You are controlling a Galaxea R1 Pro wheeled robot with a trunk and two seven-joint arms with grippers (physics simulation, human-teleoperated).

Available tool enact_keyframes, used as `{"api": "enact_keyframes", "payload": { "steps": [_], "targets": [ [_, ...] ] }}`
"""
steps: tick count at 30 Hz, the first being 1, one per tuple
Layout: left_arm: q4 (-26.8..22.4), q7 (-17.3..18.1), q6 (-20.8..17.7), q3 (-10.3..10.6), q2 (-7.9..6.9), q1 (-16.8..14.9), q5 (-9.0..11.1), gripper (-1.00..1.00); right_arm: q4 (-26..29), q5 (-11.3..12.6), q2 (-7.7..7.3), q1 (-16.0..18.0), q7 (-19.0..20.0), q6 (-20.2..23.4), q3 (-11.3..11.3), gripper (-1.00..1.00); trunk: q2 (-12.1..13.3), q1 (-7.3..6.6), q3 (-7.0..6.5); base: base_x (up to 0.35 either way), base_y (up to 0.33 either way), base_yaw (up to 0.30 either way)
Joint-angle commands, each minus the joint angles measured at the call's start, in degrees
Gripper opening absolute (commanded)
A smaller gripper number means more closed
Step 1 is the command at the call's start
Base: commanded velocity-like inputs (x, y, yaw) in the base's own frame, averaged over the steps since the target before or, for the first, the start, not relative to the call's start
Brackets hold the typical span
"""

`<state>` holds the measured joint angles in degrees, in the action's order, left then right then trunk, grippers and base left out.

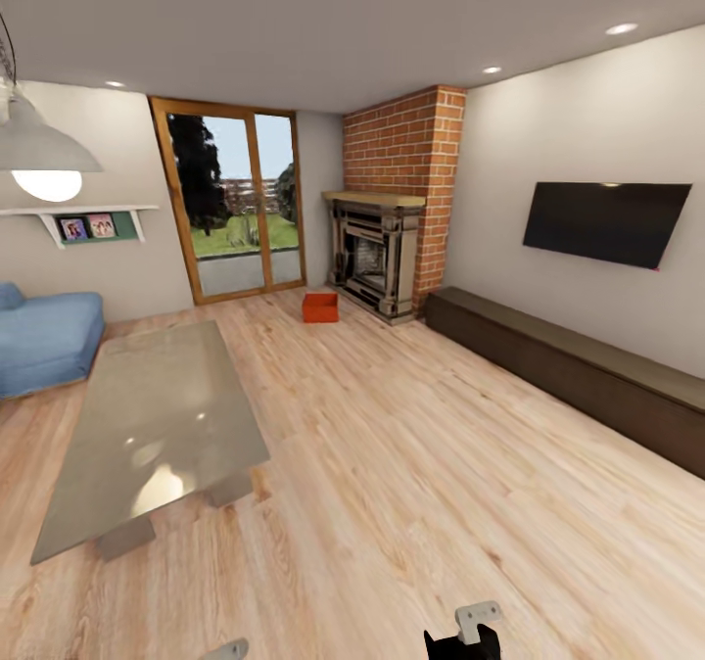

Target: Move the two storage containers from the living room to the garage. In the garage, place one container on the floor and stack the other container on top of it (either order is fine).

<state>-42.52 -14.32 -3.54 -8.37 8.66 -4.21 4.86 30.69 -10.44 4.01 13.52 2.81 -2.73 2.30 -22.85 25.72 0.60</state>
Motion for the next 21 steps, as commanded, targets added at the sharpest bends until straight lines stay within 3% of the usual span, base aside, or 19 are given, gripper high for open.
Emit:
{"api": "enact_keyframes", "payload": {
  "steps": [1, 7, 21],
  "targets": [
    [-0.1, -0.1, -0.2, -0.1, 0.04, 0.0, 0.5, 1.00, 0.0, -0.5, 0.03, 0.0, 0.3, -0.2, 0.3, 1.00, -0.1, 0.06, 0.06, 0.325, -0.164, 0.265],
    [-0.1, -0.1, -0.2, -0.1, 0.04, 0.0, 0.5, 1.00, 0.0, -0.5, 0.03, 0.0, 0.2, -0.2, 0.3, 1.00, -0.1, 0.06, 0.06, 0.325, -0.164, 0.168],
    [-0.1, -0.1, -0.2, -0.1, 0.04, 0.0, 0.5, 1.00, 0.0, -0.5, 0.03, 0.0, 0.3, -0.2, 0.3, 1.00, -0.1, 0.06, 0.06, 0.325, -0.165, 0.010]
  ]
}}
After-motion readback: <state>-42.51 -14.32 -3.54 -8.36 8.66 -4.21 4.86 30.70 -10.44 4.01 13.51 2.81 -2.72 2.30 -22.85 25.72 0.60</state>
